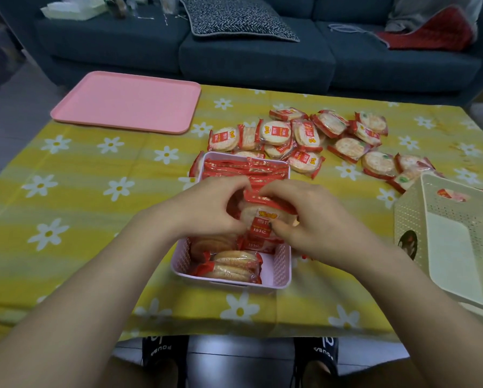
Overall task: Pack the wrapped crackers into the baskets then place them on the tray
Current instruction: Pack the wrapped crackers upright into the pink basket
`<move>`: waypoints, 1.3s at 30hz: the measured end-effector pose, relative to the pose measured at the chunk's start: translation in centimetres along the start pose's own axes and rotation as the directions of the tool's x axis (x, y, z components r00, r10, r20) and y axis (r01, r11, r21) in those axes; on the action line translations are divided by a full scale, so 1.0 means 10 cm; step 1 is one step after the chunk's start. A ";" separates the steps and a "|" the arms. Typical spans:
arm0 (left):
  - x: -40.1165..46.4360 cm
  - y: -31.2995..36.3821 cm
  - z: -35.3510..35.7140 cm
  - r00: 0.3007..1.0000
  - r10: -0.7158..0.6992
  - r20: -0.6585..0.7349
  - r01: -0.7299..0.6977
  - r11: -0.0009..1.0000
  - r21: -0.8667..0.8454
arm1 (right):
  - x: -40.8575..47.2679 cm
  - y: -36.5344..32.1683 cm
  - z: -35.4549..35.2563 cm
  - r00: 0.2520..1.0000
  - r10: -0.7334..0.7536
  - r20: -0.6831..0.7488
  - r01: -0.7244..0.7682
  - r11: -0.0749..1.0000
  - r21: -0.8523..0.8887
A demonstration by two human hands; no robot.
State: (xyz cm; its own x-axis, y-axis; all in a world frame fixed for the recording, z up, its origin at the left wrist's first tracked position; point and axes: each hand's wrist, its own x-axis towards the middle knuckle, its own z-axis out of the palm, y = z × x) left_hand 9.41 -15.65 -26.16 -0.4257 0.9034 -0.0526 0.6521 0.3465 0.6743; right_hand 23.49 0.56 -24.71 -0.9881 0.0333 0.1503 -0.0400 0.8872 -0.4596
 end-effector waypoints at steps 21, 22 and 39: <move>0.00 -0.18 0.09 0.994 -0.096 0.042 0.077 0.940 0.333 | -0.01 -0.10 0.12 0.995 -0.011 0.103 0.043 0.947 -0.318; 0.00 -0.17 0.10 0.995 -0.092 0.039 0.073 0.932 0.356 | 0.00 -0.10 0.16 0.995 -0.010 0.104 0.044 0.943 -0.330; -0.01 -0.17 0.08 0.994 -0.107 0.019 0.085 0.872 0.482 | 0.00 -0.11 0.43 0.996 -0.024 0.086 0.055 0.923 -0.381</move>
State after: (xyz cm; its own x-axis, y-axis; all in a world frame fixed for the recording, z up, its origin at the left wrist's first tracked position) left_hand 8.82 -16.14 -27.88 -0.4813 0.8656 -0.1382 0.8348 0.5007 0.2290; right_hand 22.93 -2.42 -27.99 -0.9960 -0.0272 0.0855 -0.0343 0.9960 -0.0827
